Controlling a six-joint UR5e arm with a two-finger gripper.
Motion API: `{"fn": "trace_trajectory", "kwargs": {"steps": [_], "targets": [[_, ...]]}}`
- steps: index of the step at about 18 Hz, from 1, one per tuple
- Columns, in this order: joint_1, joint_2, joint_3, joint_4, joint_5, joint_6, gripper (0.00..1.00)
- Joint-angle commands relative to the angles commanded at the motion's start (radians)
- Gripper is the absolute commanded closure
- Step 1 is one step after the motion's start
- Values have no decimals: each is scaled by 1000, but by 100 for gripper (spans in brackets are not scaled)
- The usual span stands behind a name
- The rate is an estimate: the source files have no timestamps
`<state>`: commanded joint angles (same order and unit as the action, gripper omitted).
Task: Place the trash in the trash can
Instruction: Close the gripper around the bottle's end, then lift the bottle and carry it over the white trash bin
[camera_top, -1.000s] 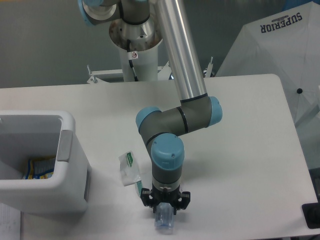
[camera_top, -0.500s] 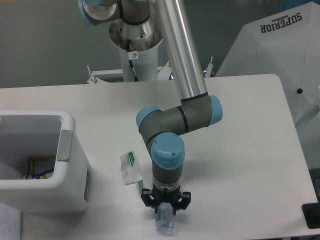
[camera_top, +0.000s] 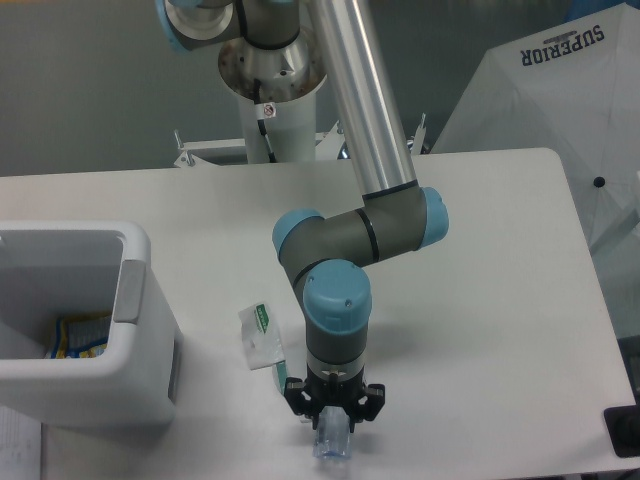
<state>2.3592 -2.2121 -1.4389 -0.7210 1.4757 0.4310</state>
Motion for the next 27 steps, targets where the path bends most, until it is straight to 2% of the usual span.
{"fn": "trace_trajectory", "kwargs": {"steps": [3, 7, 13, 17, 23, 27], "targets": [[6, 9, 21, 0, 0, -2, 46], [23, 40, 97, 0, -2, -24, 46], [34, 61, 277, 11, -2, -296, 45], [32, 83, 298, 84, -2, -429, 45], [-3, 140, 314, 89, -8, -437, 45], [-54, 176, 313, 89, -9, -443, 45]]}}
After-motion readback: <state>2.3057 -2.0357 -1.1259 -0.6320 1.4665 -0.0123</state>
